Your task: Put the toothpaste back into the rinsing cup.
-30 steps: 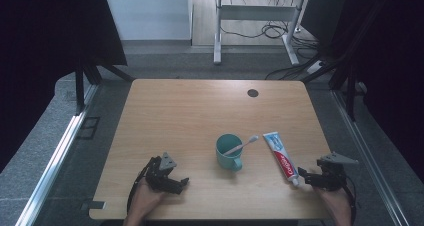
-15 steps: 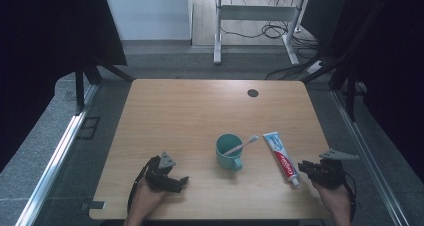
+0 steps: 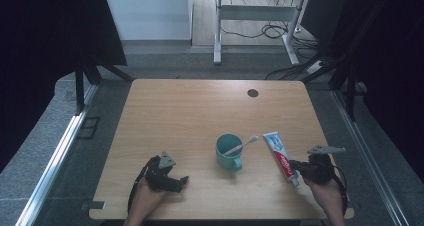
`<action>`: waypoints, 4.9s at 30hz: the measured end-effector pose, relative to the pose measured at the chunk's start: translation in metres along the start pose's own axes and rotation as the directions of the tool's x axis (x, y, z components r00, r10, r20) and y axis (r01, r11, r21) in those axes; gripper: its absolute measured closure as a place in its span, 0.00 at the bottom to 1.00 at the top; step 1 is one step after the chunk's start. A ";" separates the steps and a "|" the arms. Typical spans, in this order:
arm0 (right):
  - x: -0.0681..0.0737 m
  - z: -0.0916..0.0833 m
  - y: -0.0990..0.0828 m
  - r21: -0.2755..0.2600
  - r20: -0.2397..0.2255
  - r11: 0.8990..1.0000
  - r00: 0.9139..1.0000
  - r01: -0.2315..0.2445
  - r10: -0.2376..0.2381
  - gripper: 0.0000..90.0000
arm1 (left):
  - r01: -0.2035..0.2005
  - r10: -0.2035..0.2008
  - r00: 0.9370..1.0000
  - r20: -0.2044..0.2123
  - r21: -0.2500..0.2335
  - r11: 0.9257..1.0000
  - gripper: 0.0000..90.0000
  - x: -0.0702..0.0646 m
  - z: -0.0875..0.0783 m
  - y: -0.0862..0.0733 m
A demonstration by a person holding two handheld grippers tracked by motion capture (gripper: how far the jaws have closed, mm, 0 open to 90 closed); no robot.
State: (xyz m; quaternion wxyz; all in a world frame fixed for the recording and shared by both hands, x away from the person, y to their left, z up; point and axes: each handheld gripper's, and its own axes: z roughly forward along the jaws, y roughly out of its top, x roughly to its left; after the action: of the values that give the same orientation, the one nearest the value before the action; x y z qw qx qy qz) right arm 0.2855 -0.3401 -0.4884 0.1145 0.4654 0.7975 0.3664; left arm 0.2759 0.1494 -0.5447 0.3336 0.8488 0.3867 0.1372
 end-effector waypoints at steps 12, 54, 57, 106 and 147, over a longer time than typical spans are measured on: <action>0.011 0.016 -0.007 0.055 -0.044 0.998 0.999 0.026 -0.024 0.97 | 0.001 -0.001 1.000 -0.001 0.000 1.000 0.05 0.000 0.000 0.000; -0.006 0.009 0.014 0.240 0.129 0.970 0.990 0.031 -0.064 0.40 | 0.003 -0.003 1.000 -0.002 0.000 1.000 0.05 0.000 0.000 0.000; -0.005 0.015 0.018 0.280 0.132 0.958 0.987 0.053 -0.093 0.35 | 0.003 -0.003 1.000 -0.002 -0.001 1.000 0.05 0.000 0.000 0.000; -0.005 0.082 0.077 0.642 0.109 0.766 0.984 0.037 -0.140 0.39 | 0.004 -0.004 1.000 -0.001 0.003 1.000 0.05 0.000 0.000 0.000; -0.006 0.061 0.077 0.559 0.066 0.828 0.994 0.039 -0.091 0.78 | 0.004 -0.004 1.000 -0.001 0.002 1.000 0.05 0.000 0.000 0.000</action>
State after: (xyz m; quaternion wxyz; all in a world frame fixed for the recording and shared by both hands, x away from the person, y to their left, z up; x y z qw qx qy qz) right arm 0.3718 -0.2925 -0.4791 0.0221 0.4672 0.8790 0.0930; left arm 0.2760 0.1493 -0.5445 0.3327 0.8482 0.3889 0.1364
